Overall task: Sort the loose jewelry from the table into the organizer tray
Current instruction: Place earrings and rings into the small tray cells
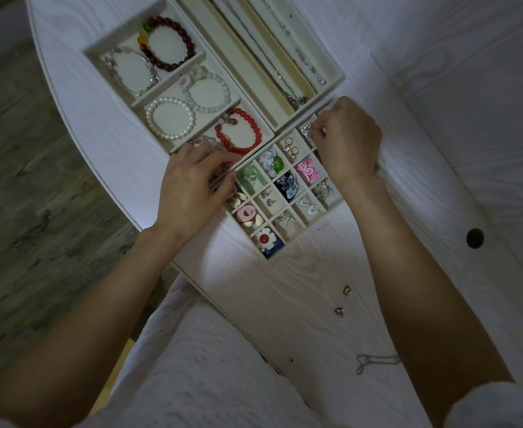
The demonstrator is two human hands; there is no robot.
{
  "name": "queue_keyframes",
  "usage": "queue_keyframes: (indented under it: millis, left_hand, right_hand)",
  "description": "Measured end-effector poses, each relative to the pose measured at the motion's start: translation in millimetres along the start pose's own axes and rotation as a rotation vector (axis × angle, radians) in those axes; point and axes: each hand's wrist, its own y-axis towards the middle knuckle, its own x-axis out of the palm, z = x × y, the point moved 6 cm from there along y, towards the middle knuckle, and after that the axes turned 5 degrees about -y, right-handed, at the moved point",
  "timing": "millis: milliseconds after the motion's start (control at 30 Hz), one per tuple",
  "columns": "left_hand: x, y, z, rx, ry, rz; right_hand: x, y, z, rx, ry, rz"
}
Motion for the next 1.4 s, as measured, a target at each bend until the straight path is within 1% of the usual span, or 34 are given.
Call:
queue_keyframes:
  millis: [300,500,567,700,733,800,867,933,967,1033,1100,1300,1333,1400]
  left_hand:
    - [-1,0,1,0.017,0.019,0.002]
    - [0,-1,2,0.024,0.038,0.013]
    - [0,0,5,0.037,0.058,0.035]
    - [-1,-6,26,0.115,0.086,0.077]
    - [1,-9,34,0.144,0.083,0.061]
    - [10,-19,54,0.212,0.069,-0.023]
    - [23,-29,68,0.254,0.061,-0.114]
    - [39,-45,81,0.287,0.1,-0.225]
    - [46,-50,83,0.292,0.13,-0.256]
    - [53,-60,89,0.307,0.198,-0.267]
    - [55,-65,92,0.309,0.242,-0.247]
    - [50,-65,94,0.275,0.284,-0.187]
    - [50,-65,92,0.267,0.286,-0.189]
    - [51,-65,87,0.256,0.287,-0.188]
  right_hand:
    - [-1,-3,5,0.024,0.039,-0.007]
    - [-12,-10,19,0.092,0.165,0.026]
    - [-18,-21,31,0.135,0.234,0.058]
    - [-32,-74,47,0.135,0.332,0.096]
    - [-37,-92,51,0.15,0.355,0.118]
    - [-42,-137,64,0.225,0.374,0.125]
    - [-32,-178,78,0.309,0.375,0.076]
    - [-14,-221,93,0.411,0.373,0.005]
    - [-2,-237,97,0.457,0.377,-0.043]
    - [19,-264,97,0.541,0.426,-0.103]
    - [34,-274,89,0.578,0.494,-0.092]
    - [49,-256,68,0.567,0.551,0.06]
    - [50,-252,66,0.544,0.535,0.067]
    - [47,-241,62,0.441,0.426,0.054]
